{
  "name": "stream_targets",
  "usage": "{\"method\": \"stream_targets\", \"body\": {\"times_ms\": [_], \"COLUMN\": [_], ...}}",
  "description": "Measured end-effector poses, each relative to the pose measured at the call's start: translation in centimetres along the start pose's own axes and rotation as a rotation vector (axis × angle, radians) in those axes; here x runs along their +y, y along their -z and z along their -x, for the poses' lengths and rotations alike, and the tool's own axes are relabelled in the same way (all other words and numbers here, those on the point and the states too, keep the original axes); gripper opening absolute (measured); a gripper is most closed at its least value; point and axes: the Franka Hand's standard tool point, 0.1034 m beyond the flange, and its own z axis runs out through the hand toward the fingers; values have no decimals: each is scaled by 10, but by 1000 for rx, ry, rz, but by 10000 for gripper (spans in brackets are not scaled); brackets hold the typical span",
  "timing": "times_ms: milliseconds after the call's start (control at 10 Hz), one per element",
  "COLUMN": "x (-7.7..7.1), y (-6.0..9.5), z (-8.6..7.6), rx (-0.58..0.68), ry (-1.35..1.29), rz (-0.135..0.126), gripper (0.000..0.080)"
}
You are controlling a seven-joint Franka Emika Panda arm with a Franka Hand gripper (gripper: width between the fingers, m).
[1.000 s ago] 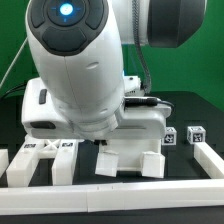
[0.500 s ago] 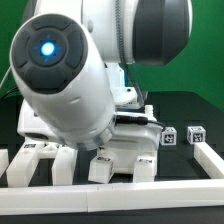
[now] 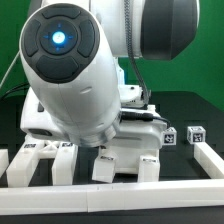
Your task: Assemble chair
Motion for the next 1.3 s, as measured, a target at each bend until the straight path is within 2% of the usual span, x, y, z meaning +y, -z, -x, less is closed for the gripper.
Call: {"method": "stream_targets", "body": {"times_ms": [400, 600, 700, 900, 1000, 1100, 1200, 1300], "x": [-10, -9, -9, -8, -8, -8, -7, -7], "y": [7, 7, 7, 7, 7, 7, 7, 7], "z": [-13, -14, -14, -14, -14, -14, -14, -14], "rx": [70, 72, 72, 71, 71, 71, 71, 71], "ry": [105, 105, 105, 104, 103, 103, 103, 103], "rz": [1, 0, 0, -1, -1, -2, -2, -2], "gripper": [34, 34, 120, 394, 394, 570, 625, 625]}}
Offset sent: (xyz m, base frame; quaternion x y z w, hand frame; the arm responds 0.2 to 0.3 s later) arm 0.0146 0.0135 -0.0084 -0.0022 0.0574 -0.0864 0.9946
